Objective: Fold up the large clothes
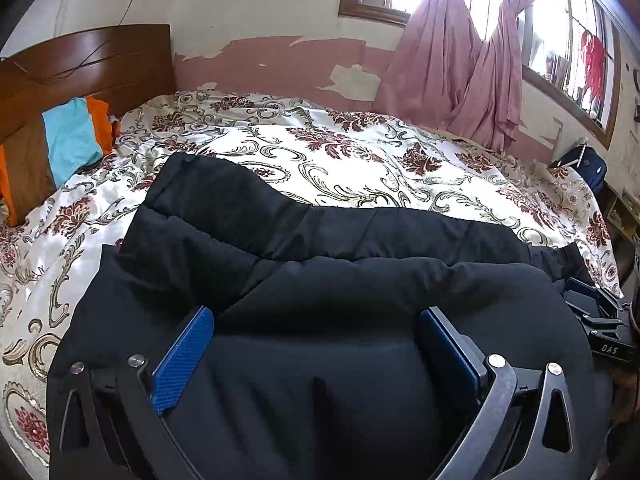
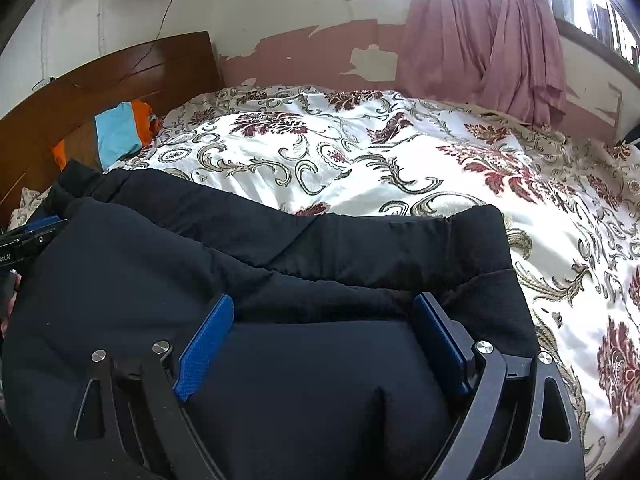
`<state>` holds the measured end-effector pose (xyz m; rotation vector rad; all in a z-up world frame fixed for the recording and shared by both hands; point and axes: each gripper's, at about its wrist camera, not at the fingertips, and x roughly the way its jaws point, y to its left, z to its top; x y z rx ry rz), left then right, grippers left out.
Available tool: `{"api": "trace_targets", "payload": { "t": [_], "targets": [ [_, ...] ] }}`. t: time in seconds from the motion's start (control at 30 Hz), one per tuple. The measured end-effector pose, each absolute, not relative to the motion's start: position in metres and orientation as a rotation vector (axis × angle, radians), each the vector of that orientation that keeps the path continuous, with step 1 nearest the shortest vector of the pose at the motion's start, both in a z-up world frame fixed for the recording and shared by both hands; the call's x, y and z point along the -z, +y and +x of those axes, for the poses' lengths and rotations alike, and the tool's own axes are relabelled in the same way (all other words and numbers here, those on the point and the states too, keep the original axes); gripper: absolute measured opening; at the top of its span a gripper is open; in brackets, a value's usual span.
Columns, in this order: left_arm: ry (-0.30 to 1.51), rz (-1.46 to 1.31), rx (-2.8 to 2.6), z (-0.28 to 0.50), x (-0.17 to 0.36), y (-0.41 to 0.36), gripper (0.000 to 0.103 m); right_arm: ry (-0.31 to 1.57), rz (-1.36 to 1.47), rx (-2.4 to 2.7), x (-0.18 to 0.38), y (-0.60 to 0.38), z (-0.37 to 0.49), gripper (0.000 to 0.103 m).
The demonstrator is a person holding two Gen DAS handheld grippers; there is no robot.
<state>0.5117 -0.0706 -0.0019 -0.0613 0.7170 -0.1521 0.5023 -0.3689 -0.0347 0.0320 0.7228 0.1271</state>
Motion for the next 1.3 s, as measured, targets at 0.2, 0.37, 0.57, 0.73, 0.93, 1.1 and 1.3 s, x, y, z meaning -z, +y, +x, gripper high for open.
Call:
{"api": "trace_targets", "payload": {
  "t": [0.2, 0.37, 0.57, 0.73, 0.93, 1.1, 1.3],
  "targets": [
    [0.722, -0.04, 0.142, 0.514, 0.005, -0.075, 0.103, 0.723, 0.049, -0.131, 0.037, -0.369, 0.5, 0.088],
    [0.716, -0.027, 0.138, 0.512, 0.007, -0.078, 0.103, 0.718, 0.045, -0.128, 0.038, -0.368, 0.499, 0.088],
    [0.714, -0.025, 0.137, 0.512, 0.008, -0.079, 0.103, 0.709, 0.047, -0.13, 0.037, -0.368, 0.497, 0.088],
    [0.678, -0.007, 0.126, 0.504, 0.008, -0.08, 0.103, 0.644, 0.08, -0.144, 0.032, -0.373, 0.482, 0.089],
    [0.618, -0.035, 0.151, 0.491, 0.006, -0.073, 0.103, 0.53, 0.118, -0.115, 0.025, -0.383, 0.456, 0.089],
    [0.55, -0.049, 0.173, 0.467, -0.002, -0.066, 0.103, 0.375, 0.143, -0.023, 0.012, -0.395, 0.423, 0.089],
    [0.456, -0.162, 0.072, 0.432, -0.011, -0.035, 0.103, 0.337, 0.217, 0.102, 0.009, -0.418, 0.402, 0.093]
  ]
}}
